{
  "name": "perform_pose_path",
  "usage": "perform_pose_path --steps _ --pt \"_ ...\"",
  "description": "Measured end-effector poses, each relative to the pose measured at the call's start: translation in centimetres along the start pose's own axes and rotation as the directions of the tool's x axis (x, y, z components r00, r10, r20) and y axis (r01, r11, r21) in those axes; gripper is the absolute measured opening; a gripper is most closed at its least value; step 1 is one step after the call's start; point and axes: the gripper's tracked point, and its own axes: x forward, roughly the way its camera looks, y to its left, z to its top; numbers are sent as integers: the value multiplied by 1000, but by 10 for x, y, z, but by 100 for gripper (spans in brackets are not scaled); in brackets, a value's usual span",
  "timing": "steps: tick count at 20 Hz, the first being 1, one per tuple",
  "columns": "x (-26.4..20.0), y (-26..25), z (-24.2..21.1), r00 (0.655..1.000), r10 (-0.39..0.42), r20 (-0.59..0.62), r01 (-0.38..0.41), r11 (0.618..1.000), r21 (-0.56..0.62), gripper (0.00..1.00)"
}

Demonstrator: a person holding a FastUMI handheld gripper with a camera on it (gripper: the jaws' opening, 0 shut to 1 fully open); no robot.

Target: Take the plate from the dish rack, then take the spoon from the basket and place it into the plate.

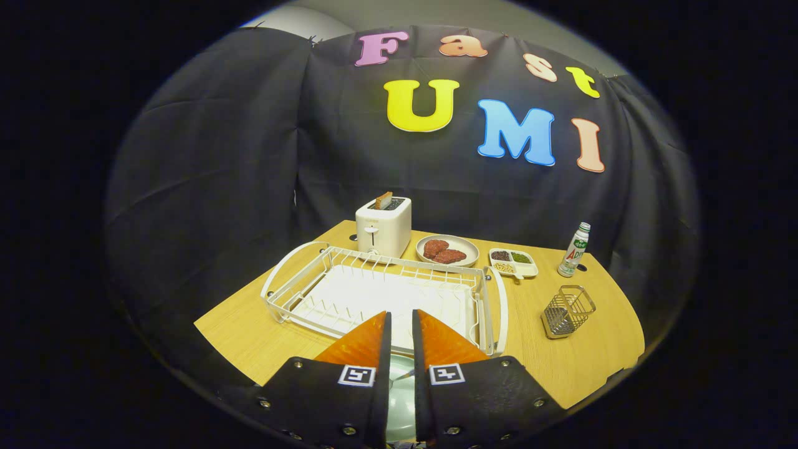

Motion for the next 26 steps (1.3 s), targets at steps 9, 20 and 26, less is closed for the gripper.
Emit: perform_pose_path --steps 9,20,26 --pt "3 -35 19 998 -60 19 60 998 32 17" --pt "-18 -126 122 948 -225 225 226 974 21 17" --pt "-42 -156 185 887 -289 361 295 955 41 17"
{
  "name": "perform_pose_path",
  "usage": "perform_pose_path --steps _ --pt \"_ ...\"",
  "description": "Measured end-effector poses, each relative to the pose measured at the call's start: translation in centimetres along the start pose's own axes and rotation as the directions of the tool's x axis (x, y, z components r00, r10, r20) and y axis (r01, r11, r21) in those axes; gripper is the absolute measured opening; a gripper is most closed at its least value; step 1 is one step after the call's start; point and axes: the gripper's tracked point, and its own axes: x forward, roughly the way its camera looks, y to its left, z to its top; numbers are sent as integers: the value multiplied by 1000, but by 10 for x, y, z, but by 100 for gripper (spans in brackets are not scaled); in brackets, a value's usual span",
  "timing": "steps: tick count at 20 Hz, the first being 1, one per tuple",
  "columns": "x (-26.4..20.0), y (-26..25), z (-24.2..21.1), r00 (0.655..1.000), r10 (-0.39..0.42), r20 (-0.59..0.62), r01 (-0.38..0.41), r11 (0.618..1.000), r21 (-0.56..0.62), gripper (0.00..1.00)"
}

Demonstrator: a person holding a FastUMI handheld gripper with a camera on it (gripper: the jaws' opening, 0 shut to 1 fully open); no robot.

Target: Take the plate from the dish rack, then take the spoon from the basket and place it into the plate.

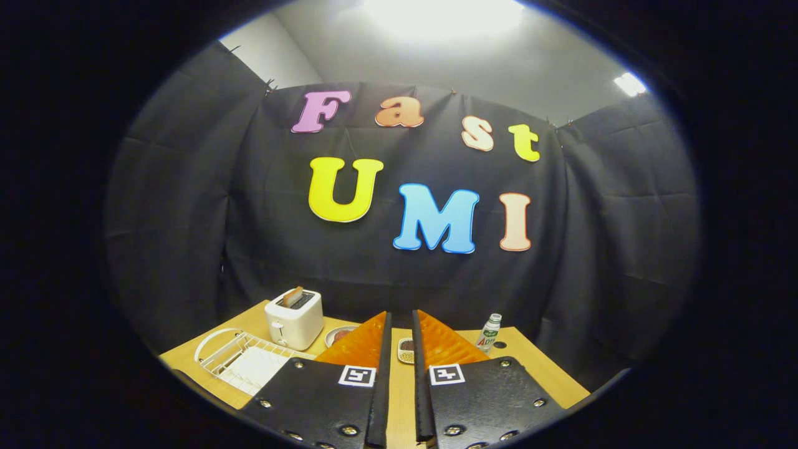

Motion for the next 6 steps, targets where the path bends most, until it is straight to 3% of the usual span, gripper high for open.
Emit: perform_pose_path --steps 6 --pt "6 -9 8 1000 -5 22 4 1000 10 17"
